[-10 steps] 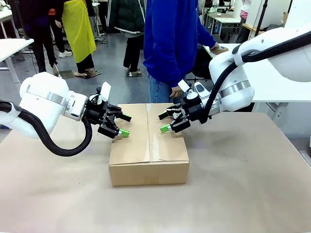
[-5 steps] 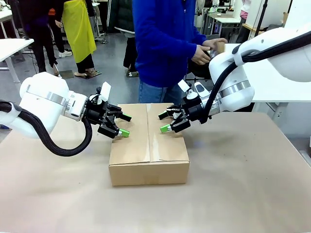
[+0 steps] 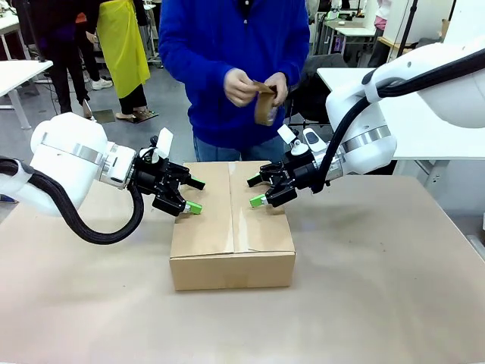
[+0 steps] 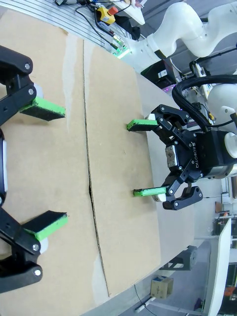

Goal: Pack the gift set into the box.
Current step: Press and hold the closed box until the human finishes sealing it.

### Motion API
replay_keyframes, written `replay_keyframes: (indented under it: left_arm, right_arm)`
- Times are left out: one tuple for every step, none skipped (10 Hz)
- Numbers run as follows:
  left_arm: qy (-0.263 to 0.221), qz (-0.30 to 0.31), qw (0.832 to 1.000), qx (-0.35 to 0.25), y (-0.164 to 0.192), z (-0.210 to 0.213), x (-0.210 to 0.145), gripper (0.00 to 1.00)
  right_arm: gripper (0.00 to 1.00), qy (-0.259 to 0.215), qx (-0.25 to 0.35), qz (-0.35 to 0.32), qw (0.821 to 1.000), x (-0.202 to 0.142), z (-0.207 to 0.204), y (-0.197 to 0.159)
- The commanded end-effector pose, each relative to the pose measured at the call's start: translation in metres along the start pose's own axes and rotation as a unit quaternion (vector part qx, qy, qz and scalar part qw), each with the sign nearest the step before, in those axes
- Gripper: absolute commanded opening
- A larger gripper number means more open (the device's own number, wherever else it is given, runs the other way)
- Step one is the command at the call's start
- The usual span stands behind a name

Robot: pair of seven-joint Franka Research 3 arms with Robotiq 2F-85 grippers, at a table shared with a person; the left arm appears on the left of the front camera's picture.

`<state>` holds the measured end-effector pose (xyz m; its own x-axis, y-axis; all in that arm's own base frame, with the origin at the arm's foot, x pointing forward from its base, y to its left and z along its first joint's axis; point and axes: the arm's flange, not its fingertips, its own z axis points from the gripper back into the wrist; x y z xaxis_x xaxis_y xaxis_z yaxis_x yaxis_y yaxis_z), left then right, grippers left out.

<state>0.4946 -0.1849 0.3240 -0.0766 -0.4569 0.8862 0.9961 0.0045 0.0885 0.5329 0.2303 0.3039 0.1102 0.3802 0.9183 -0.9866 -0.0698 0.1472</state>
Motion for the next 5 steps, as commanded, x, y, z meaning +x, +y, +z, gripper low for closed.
replay_keyframes:
  left_arm:
    - [0.0, -0.007, 1.0, -0.002, -0.0021, 0.0001, -0.0038, 1.0]
    - [0.0, -0.007, 1.0, -0.002, -0.0021, 0.0001, -0.0038, 1.0]
    - [0.0, -0.007, 1.0, -0.002, -0.0021, 0.0001, -0.0038, 1.0]
    - [0.0, -0.007, 1.0, -0.002, -0.0021, 0.0001, -0.0038, 1.0]
    - [0.0, -0.007, 1.0, -0.002, -0.0021, 0.0001, -0.0038, 1.0]
  right_arm:
    - [1.0, -0.003, -0.006, 0.004, 1.0, -0.0064, -0.0016, 0.0015]
    - [1.0, -0.003, -0.006, 0.004, 1.0, -0.0064, -0.0016, 0.0015]
    - [1.0, -0.003, -0.006, 0.004, 1.0, -0.0064, -0.0016, 0.0015]
    - [1.0, -0.003, -0.006, 0.004, 1.0, -0.0064, -0.0016, 0.0015]
    - [1.0, -0.003, -0.006, 0.004, 1.0, -0.0064, -0.0016, 0.0015]
